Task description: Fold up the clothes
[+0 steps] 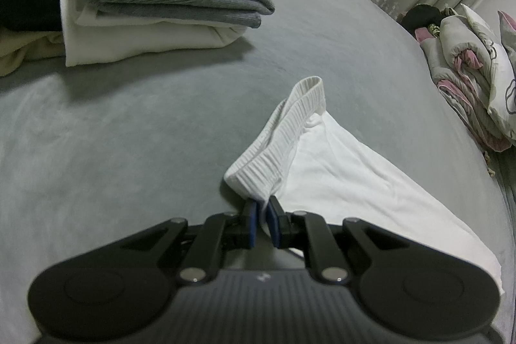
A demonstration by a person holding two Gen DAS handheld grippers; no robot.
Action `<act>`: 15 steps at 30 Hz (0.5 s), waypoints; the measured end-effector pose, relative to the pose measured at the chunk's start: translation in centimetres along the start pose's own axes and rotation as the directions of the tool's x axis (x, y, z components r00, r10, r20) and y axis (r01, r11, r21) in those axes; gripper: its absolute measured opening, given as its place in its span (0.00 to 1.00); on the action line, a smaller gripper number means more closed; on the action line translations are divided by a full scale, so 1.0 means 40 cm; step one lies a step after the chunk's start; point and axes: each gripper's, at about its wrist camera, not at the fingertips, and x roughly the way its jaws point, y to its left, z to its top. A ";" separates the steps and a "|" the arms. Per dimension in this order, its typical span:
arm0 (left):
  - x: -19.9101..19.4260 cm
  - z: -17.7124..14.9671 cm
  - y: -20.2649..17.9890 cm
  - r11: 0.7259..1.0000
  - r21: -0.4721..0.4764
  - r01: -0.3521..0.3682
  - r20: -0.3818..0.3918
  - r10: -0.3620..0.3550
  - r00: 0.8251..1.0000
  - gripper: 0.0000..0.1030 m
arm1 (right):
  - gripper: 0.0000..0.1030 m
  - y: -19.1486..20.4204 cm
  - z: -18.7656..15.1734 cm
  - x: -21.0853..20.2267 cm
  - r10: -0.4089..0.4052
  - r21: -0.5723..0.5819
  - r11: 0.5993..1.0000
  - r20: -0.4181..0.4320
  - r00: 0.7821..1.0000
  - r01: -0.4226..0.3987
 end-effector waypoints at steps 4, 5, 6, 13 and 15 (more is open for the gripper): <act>0.000 0.000 -0.001 1.000 0.003 -0.002 0.000 0.002 1.000 0.10 | 0.60 0.014 0.014 0.025 -0.084 -0.162 0.984 -0.081 0.993 0.070; 0.001 0.000 -0.001 1.000 0.004 -0.002 0.000 0.002 1.000 0.10 | 0.61 0.013 0.014 0.028 -0.091 -0.178 0.981 -0.091 0.992 0.073; 0.001 0.000 -0.001 1.000 0.005 -0.002 0.000 0.002 1.000 0.10 | 0.62 0.011 0.013 0.025 -0.098 -0.190 0.979 -0.087 0.991 0.080; 0.001 0.000 -0.003 1.000 0.010 -0.005 0.000 0.005 1.000 0.10 | 0.78 0.007 0.015 0.047 -0.009 -0.236 0.972 -0.108 0.994 -0.016; 0.001 0.000 -0.002 1.000 0.011 -0.004 0.000 0.004 1.000 0.10 | 0.78 0.015 0.024 0.062 0.029 -0.268 0.962 -0.121 0.992 -0.060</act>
